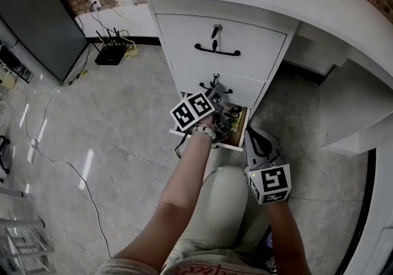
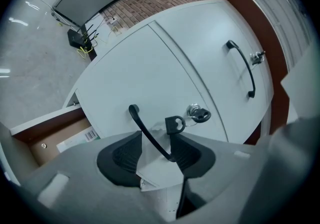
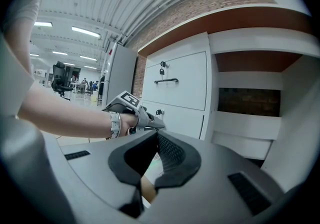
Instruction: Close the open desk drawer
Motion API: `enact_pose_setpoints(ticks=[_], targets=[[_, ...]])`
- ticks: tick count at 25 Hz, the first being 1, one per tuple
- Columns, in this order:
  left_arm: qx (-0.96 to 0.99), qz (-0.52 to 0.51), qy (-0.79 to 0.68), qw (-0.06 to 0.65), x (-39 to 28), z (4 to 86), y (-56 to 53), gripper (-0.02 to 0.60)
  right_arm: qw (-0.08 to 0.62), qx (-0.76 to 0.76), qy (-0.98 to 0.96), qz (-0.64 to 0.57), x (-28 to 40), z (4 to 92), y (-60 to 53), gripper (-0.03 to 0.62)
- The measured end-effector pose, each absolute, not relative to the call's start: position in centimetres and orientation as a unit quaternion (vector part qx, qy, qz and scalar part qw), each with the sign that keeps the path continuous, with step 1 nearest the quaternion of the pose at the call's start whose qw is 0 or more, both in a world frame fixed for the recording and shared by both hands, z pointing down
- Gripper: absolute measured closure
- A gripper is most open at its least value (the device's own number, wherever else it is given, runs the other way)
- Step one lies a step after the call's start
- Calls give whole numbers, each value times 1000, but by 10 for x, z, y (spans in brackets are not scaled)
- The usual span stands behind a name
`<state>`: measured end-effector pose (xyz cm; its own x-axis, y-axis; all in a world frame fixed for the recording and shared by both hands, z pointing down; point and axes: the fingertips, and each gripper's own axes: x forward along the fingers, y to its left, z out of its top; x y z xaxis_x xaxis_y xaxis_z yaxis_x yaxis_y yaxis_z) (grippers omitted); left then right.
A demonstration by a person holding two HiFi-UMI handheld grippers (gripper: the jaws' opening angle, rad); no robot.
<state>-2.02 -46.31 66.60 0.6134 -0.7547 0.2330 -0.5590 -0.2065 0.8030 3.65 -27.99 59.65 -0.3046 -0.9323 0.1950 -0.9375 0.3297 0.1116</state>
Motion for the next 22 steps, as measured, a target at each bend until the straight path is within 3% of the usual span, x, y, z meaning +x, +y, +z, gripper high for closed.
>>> enact_pose_setpoints(ticks=[22], targets=[[783, -109, -440, 426, -47, 651, -430, 395, 98, 567, -818, -13, 24, 575, -257, 582]])
